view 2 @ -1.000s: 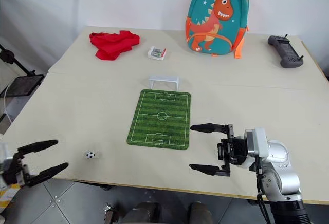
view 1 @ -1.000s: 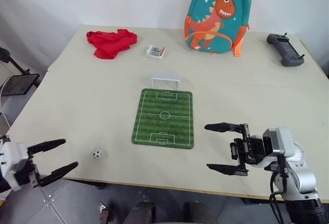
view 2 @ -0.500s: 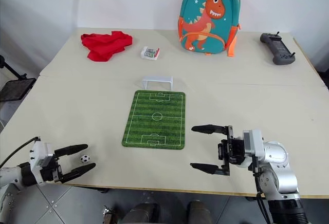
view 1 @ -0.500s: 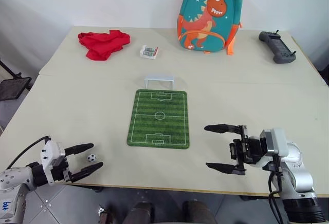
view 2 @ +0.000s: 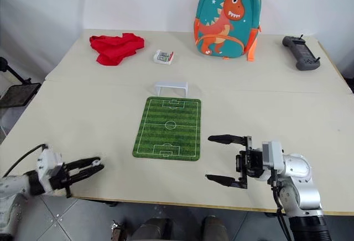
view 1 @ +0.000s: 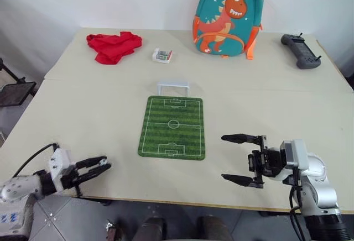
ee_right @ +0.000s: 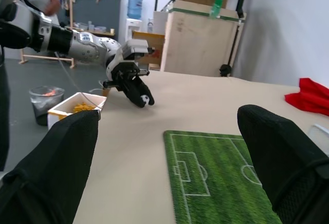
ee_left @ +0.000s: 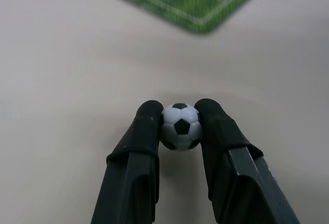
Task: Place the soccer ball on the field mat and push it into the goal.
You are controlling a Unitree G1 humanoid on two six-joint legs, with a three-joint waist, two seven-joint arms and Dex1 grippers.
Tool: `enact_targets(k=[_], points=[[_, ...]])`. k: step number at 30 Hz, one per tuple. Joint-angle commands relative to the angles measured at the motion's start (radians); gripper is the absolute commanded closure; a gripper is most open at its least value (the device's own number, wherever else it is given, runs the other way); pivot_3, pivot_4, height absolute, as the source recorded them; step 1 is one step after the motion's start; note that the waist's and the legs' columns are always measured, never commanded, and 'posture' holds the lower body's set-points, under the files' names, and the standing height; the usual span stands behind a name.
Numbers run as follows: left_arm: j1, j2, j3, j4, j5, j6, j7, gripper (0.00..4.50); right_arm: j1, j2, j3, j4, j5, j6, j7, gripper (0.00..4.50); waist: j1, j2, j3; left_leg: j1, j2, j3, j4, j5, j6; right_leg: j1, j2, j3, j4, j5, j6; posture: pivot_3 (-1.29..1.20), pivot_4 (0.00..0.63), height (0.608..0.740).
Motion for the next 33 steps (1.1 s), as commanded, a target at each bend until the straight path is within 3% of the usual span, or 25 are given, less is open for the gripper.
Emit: enact_targets(k=[1,6,11,18,30,33], points=[[-0.153,0.012,-0.122,-0.204,-0.018,0.137,0.037,3.62,-0.039,-0.057,-0.087,0.041,0.005,-0.014,-0.008,0.0,0.006,0.0,0.0,-0.001,0.0,0.0,0.002,0.0,0.0,0.0,0.0,0.0,0.0,0.001,0.0,0.0,0.15,0.74],[-0.347,-0.079,-0.354,-0.168,0.148,0.17,0.097,3.62,-0.07,-0.093,-0.106,0.149,-0.028,-0.04,0.024,0.0,-0.002,0.001,-0.001,0.001,0.0,0.005,0.002,-0.001,0.002,0.0,0.002,0.001,0.0,0.002,0.001,0.0,0.15,0.74],[-0.436,-0.157,-0.469,-0.029,0.261,0.081,0.098,3.62,-0.073,-0.083,-0.101,0.154,-0.036,-0.055,0.029,0.0,-0.021,0.001,-0.001,0.001,0.002,0.007,0.003,-0.001,0.001,-0.002,0.006,-0.001,0.007,0.002,0.001,0.0,0.15,0.74],[-0.471,-0.218,-0.488,0.045,0.301,0.058,0.134,3.62,-0.044,-0.063,-0.1,0.134,-0.042,-0.067,0.007,0.0,-0.016,0.001,-0.001,0.001,0.001,0.007,0.01,-0.002,0.001,-0.002,0.004,0.0,0.007,0.002,0.001,0.0,0.15,0.74],[-0.436,-0.205,-0.479,0.038,0.293,0.086,0.099,3.62,-0.021,-0.039,-0.099,0.133,-0.047,-0.094,-0.001,0.0,-0.017,0.001,-0.001,0.001,0.001,0.006,0.011,-0.002,0.001,-0.002,0.004,0.001,0.009,0.002,0.001,0.0,0.15,0.74],[-0.426,-0.208,-0.481,0.034,0.298,0.087,0.105,2.73,-0.02,-0.035,-0.097,0.122,-0.048,-0.092,-0.005,0.0,-0.016,0.001,-0.001,0.001,0.001,0.006,0.011,-0.002,0.001,-0.001,0.004,0.001,0.008,0.002,0.001,0.0,0.15,0.74]])
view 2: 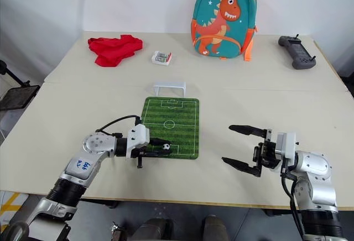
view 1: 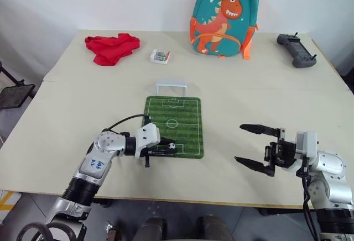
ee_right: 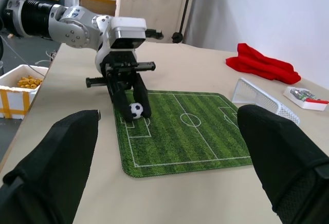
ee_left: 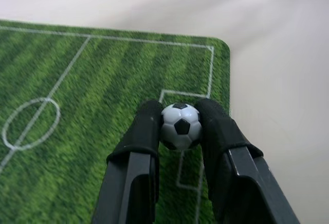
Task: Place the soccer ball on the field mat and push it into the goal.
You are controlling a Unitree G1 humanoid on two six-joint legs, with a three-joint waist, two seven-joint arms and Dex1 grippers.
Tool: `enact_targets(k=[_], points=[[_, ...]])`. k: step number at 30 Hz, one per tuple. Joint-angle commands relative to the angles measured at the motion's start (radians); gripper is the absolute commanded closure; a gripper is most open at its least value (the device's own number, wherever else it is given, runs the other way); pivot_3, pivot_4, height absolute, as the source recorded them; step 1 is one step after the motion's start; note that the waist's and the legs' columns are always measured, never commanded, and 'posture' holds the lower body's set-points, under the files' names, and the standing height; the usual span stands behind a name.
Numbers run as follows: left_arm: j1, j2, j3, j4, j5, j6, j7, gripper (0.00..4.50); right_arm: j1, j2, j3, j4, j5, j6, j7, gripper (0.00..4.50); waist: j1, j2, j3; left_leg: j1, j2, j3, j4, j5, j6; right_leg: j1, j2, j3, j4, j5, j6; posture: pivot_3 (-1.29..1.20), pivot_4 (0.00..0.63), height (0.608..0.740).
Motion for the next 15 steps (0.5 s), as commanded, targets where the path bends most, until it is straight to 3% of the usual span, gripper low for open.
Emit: enact_targets(k=[1,5,15], points=[[0.013,-0.006,0.013,-0.016,-0.005,-0.017,0.013,2.44,0.005,0.004,-0.014,-0.042,0.015,-0.015,-0.01,0.0,0.0,0.0,0.0,0.0,0.0,0.0,0.0,0.0,0.0,0.0,0.0,0.0,0.0,0.0,0.0,0.0,0.15,0.74],[0.021,-0.012,0.015,-0.021,-0.013,-0.049,0.008,1.27,0.005,0.004,-0.008,-0.059,0.015,-0.004,-0.023,0.0,0.002,0.0,0.0,0.0,0.0,0.0,0.0,0.0,0.0,0.0,0.0,0.0,0.0,0.0,0.0,0.0,0.15,0.74],[0.042,-0.005,0.055,-0.103,-0.052,-0.067,0.015,1.27,0.007,0.002,0.005,-0.073,0.019,0.031,-0.031,0.0,0.003,0.0,0.0,0.0,0.0,0.0,0.0,0.0,0.0,0.0,0.0,0.0,0.0,0.0,0.0,0.0,0.15,0.74]])
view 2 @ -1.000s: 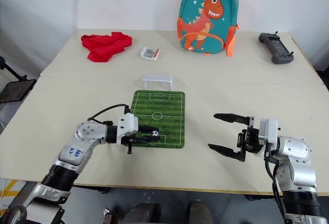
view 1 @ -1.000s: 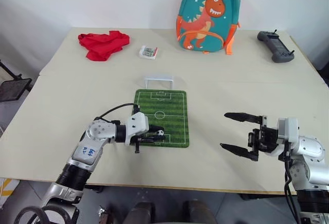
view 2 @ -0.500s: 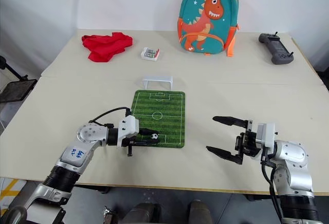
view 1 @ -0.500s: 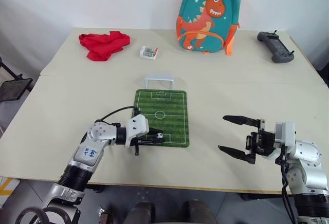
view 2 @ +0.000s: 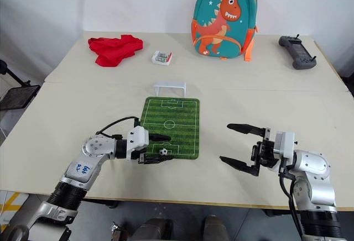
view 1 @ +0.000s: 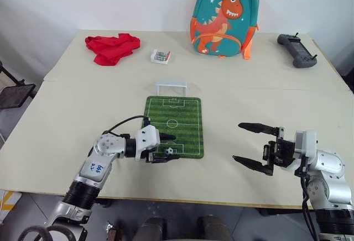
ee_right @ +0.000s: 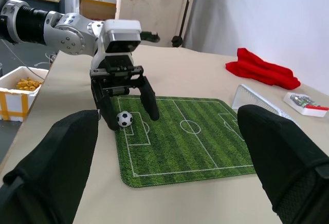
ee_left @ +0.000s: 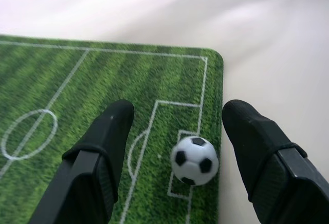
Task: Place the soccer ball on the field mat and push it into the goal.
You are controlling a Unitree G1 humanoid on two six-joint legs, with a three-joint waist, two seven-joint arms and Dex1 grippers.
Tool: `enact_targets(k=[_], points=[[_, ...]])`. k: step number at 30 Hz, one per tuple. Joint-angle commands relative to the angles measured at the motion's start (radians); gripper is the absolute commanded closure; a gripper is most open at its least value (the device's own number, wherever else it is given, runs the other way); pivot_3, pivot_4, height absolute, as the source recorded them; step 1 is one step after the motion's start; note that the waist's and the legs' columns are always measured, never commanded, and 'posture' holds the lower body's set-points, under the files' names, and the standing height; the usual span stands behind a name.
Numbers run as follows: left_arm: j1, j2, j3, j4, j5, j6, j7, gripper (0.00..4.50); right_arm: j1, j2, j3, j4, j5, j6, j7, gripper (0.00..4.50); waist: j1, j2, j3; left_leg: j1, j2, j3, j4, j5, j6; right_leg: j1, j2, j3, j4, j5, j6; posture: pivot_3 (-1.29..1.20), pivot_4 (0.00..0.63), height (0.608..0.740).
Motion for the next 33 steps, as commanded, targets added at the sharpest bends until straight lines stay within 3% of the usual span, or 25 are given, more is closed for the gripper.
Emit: enact_targets(k=[1,6,10,14,21,33], points=[[0.013,0.014,0.043,-0.083,-0.063,0.008,-0.016,1.27,0.007,0.0,-0.001,-0.035,0.018,0.008,-0.002,0.0,0.0,0.0,0.0,0.0,0.0,0.0,0.0,0.0,0.0,0.0,0.0,0.0,0.0,0.0,0.0,0.0,0.15,0.74],[0.051,0.041,0.096,-0.167,-0.141,0.05,-0.032,1.27,0.015,0.0,0.002,-0.043,0.016,0.019,-0.002,0.0,-0.004,0.0,0.0,0.0,0.0,0.0,0.0,0.0,0.0,0.0,0.0,0.001,0.0,0.0,0.0,0.0,0.15,0.74],[0.165,0.127,0.185,-0.255,-0.265,0.089,-0.121,1.27,0.027,0.009,0.004,-0.046,0.011,0.011,-0.003,0.0,-0.008,0.0,0.0,0.0,0.002,0.0,-0.001,0.0,-0.001,0.0,0.0,0.003,0.0,0.0,0.0,0.0,0.15,0.74],[0.234,0.178,0.194,-0.25,-0.285,0.071,-0.188,2.13,0.023,0.011,0.004,-0.038,0.009,0.003,0.0,0.0,-0.003,0.002,0.001,0.0,0.002,-0.001,-0.001,-0.001,-0.001,0.0,0.0,0.005,0.0,-0.001,-0.001,0.0,0.15,0.74],[0.329,0.161,0.139,-0.23,-0.273,0.04,-0.247,4.39,0.016,0.014,-0.003,-0.001,0.001,-0.043,0.024,0.0,0.0,0.002,0.001,0.0,0.001,-0.001,-0.001,-0.001,-0.001,0.001,0.0,0.004,-0.002,-0.001,-0.001,0.0,0.15,0.74],[0.208,0.033,0.054,-0.114,-0.172,0.012,-0.132,4.45,0.05,-0.063,-0.04,0.151,-0.054,-0.174,0.103,0.0,0.001,0.002,0.001,0.0,0.001,-0.001,-0.001,-0.001,-0.001,0.001,0.0,0.003,-0.001,-0.001,-0.001,0.0,0.15,0.74]])
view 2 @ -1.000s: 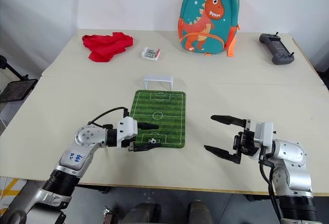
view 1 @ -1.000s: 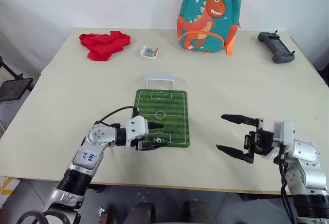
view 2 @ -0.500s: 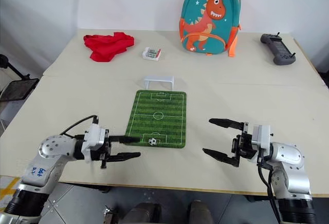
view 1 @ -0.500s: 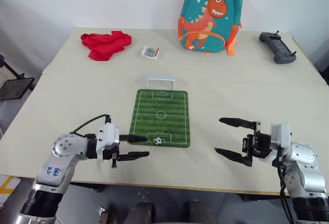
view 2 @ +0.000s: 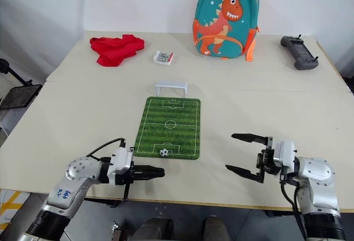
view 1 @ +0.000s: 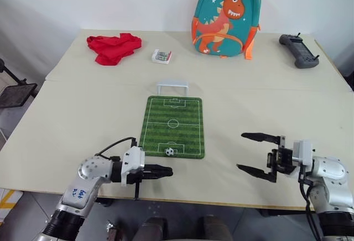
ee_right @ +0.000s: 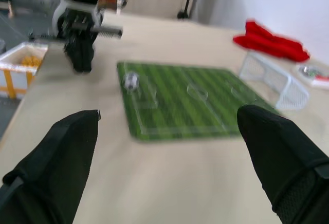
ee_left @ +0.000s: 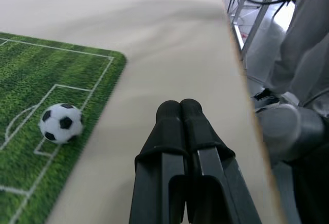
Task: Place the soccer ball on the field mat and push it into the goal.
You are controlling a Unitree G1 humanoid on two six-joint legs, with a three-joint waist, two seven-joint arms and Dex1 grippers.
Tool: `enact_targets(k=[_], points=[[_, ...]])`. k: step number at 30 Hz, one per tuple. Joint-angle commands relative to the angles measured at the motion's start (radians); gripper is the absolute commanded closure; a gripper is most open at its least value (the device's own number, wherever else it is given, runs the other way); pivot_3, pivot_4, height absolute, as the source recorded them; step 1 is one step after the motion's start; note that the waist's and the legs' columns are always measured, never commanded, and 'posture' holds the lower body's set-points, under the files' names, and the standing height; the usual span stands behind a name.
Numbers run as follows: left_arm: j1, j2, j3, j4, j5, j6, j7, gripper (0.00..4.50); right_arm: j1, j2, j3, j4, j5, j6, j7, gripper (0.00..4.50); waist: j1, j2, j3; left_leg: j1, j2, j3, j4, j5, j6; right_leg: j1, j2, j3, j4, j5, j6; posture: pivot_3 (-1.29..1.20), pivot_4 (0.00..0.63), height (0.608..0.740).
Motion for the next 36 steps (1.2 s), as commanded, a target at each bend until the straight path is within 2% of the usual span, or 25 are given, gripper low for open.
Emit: enact_targets(k=[1,15,19,21,23,27,29,33,36], points=[[-0.03,-0.011,0.0,0.019,0.003,-0.012,0.006,4.45,0.01,-0.013,-0.024,-0.018,0.011,-0.021,0.007,0.0,-0.005,0.0,0.0,0.0,0.0,0.0,0.0,0.0,0.0,0.0,0.0,0.0,0.0,0.0,0.0,0.0,0.15,0.74],[-0.17,-0.081,-0.02,0.214,0.086,-0.085,0.05,4.45,0.065,-0.007,-0.025,-0.12,0.025,0.021,-0.065,0.0,-0.002,0.0,0.0,0.0,0.0,0.0,0.001,0.0,0.0,0.0,0.0,-0.003,0.0,0.0,0.0,0.0,0.15,0.74],[-0.343,-0.194,0.013,0.397,0.133,-0.151,0.202,4.45,0.083,0.02,-0.03,-0.161,0.028,0.042,-0.135,0.0,0.017,0.0,0.0,0.0,-0.001,0.0,0.003,0.0,0.0,0.0,0.0,-0.005,0.001,0.0,0.0,0.0,0.15,0.74],[-0.471,-0.224,0.057,0.545,0.219,-0.244,0.411,4.45,0.077,0.076,-0.044,-0.19,0.014,0.053,-0.26,0.0,0.019,-0.003,0.001,0.0,-0.002,0.0,0.003,0.0,0.0,0.0,0.0,-0.005,0.002,0.001,0.001,0.0,0.15,0.74],[-0.539,-0.236,0.099,0.617,0.216,-0.319,0.467,4.45,0.051,0.138,-0.066,-0.211,0.003,0.083,-0.414,0.0,0.014,-0.004,0.002,-0.001,-0.002,0.001,0.004,0.001,0.0,0.0,0.0,-0.006,0.002,0.001,0.002,0.0,0.15,0.74],[-0.469,-0.211,0.113,0.475,0.056,-0.297,0.226,4.45,0.058,0.166,-0.043,-0.263,0.007,0.12,-0.475,0.0,-0.006,-0.002,0.0,0.0,-0.002,0.003,0.0,0.0,0.0,-0.004,-0.001,-0.004,0.008,0.001,0.002,0.0,0.15,0.74],[-0.405,-0.15,0.142,0.368,0.003,-0.24,0.171,4.45,0.062,0.177,-0.032,-0.271,0.012,0.122,-0.484,0.0,-0.011,-0.002,0.001,0.0,-0.002,0.003,-0.001,0.0,0.0,-0.006,0.0,-0.005,0.008,0.001,0.002,0.0,0.15,0.74],[-0.279,-0.012,0.23,0.199,-0.079,-0.119,0.134,4.45,0.056,0.197,-0.018,-0.257,0.002,0.109,-0.49,0.0,-0.02,-0.003,0.001,-0.001,0.0,0.003,-0.002,0.0,-0.001,-0.009,0.0,-0.004,0.008,0.001,0.001,0.0,0.15,0.74],[-0.172,0.072,0.31,0.104,-0.104,-0.037,0.172,4.45,0.047,0.214,-0.019,-0.242,0.005,0.094,-0.49,0.0,-0.014,-0.002,0.001,-0.001,-0.001,0.003,0.0,0.0,-0.001,-0.009,0.0,-0.002,0.007,0.001,0.001,0.0,0.15,0.74]])
